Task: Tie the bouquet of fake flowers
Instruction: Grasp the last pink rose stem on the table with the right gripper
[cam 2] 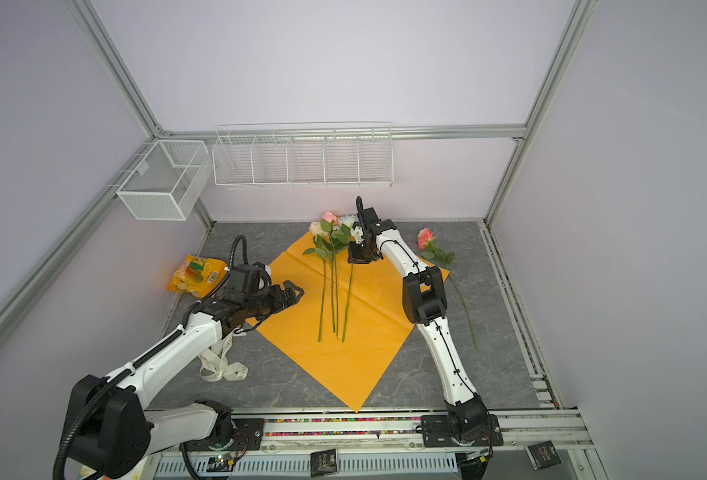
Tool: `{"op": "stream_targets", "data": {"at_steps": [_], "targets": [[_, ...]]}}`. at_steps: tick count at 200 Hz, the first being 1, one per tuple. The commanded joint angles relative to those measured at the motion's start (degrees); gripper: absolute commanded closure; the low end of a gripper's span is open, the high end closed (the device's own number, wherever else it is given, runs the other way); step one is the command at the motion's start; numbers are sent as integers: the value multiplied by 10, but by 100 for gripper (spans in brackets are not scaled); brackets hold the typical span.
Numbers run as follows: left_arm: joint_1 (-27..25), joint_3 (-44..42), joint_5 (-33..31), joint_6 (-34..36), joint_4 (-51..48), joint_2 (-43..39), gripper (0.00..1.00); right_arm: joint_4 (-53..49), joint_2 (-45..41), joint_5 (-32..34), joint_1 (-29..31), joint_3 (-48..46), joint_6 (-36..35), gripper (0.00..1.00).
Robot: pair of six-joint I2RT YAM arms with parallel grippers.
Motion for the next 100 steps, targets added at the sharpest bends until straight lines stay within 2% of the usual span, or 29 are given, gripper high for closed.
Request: {"op": "stream_targets", "data": {"at_steps": [1,26,39,52,70,100], "targets": [[-21,36,34,-4,32,29,3,-40,-52,10,-21,-2,-27,65],[-67,82,38,-2,38,86,3,-25,-143,35,-64,-85,-50,53],[-91,109,49,-1,44,122,4,-14,-194,61,-92,-148,-64,52],[-113,143,67,0,43,165,5,22,-248,115,-119,-228,-69,52],[-150,194,79,5,40,222,6,76,-309,165,-184,-342,-73,52],[-210,283,90,7,31,315,7,100,-324,182,-255,-416,-86,52]]}}
